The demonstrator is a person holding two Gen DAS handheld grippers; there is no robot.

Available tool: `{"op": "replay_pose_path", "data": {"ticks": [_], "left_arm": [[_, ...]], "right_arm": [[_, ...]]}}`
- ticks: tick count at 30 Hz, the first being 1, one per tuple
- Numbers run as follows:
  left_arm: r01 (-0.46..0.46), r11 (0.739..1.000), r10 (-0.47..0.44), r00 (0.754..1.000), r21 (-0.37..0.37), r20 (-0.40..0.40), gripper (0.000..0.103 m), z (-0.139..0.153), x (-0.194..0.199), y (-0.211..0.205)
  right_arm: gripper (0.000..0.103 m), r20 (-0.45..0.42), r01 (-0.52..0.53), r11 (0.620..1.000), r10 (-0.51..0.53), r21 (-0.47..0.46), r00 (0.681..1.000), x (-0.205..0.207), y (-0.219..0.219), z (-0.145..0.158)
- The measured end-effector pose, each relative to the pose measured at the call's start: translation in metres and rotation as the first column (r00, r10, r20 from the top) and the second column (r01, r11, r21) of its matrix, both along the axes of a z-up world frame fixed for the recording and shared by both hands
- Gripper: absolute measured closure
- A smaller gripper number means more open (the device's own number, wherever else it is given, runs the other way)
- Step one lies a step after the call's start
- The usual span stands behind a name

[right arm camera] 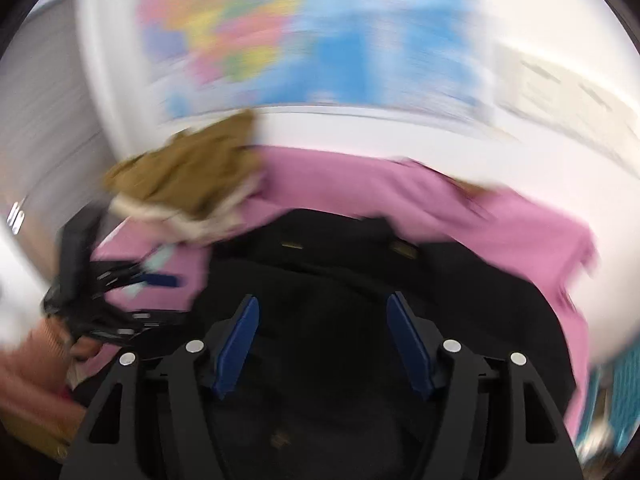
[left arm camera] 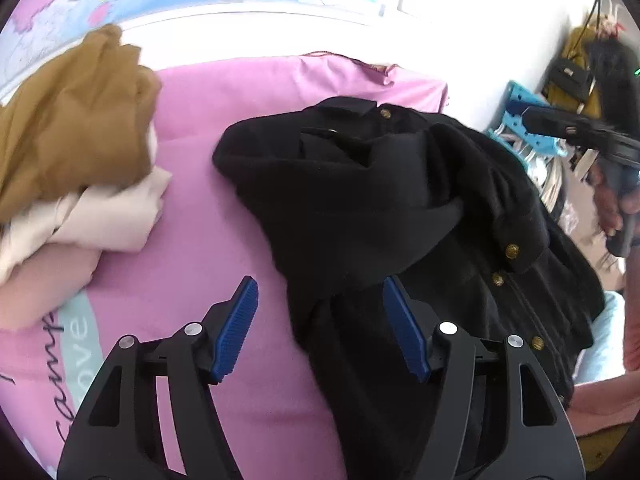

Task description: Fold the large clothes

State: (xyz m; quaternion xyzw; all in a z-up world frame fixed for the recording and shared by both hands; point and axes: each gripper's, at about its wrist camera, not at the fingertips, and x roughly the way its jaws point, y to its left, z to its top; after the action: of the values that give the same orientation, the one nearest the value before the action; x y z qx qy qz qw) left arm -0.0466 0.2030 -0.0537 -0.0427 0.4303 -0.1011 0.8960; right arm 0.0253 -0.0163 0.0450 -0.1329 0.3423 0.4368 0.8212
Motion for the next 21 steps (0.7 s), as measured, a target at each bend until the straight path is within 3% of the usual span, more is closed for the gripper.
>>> {"op": "replay_pose_path", "data": {"ticks": [2,3,6,8,9,10,12,16,18,21], "left_arm": [[-0.001,1.0,0.001,0.999,0.002,-0.032,0.044,-0.009,0.009,-0.003],[-0.005,1.0,0.004,0.999,-0.005,-0.054,0.052,-0.016,0.015,-0.003],[-0.019,0.998,0.015,0.996,-0.051,-0.087,0.063,-0.026,0.02,0.001],[-0.028,0.996,0.02,0.995,-0.081,-0.096,0.067,-0.03,0.02,0.005],[-0.03,0.996,0.021,0.995,-0.09,-0.097,0.069,-0.031,0.02,0.007],[-0.029,0.996,0.02,0.995,-0.09,-0.096,0.07,-0.032,0.019,0.008],[-0.029,0.996,0.021,0.995,-0.088,-0.093,0.071,-0.033,0.017,0.008],[-0.036,0.993,0.027,0.996,-0.109,-0.082,0.074,-0.036,0.011,0.018],[-0.032,0.992,0.023,0.997,-0.118,-0.079,0.074,-0.036,0.004,0.022],[-0.028,0.993,0.019,0.997,-0.116,-0.074,0.074,-0.038,0.001,0.025]], "right_arm": [[0.037,0.024,-0.13,0.989,0.132,-0.074,0.991,-0.009,0.045,-0.008],[0.037,0.037,-0.166,0.98,0.171,-0.11,0.985,-0.01,0.065,-0.013],[0.038,0.009,-0.254,0.952,0.26,-0.171,0.966,-0.008,0.109,-0.027],[0.045,0.007,-0.29,0.929,0.299,-0.23,0.954,-0.003,0.132,-0.041],[0.066,-0.004,-0.308,0.918,0.317,-0.252,0.948,0.0,0.139,-0.046],[0.1,-0.027,-0.323,0.906,0.328,-0.272,0.944,0.007,0.147,-0.052],[0.099,-0.066,-0.298,0.922,0.291,-0.246,0.955,0.021,0.151,-0.051],[0.099,-0.129,-0.149,0.987,0.141,-0.054,0.981,0.073,0.137,-0.027],[0.099,-0.163,-0.117,0.993,0.114,-0.013,0.98,0.089,0.135,-0.027],[0.098,-0.231,-0.087,0.995,0.073,-0.052,0.97,0.103,0.14,-0.046]]}}
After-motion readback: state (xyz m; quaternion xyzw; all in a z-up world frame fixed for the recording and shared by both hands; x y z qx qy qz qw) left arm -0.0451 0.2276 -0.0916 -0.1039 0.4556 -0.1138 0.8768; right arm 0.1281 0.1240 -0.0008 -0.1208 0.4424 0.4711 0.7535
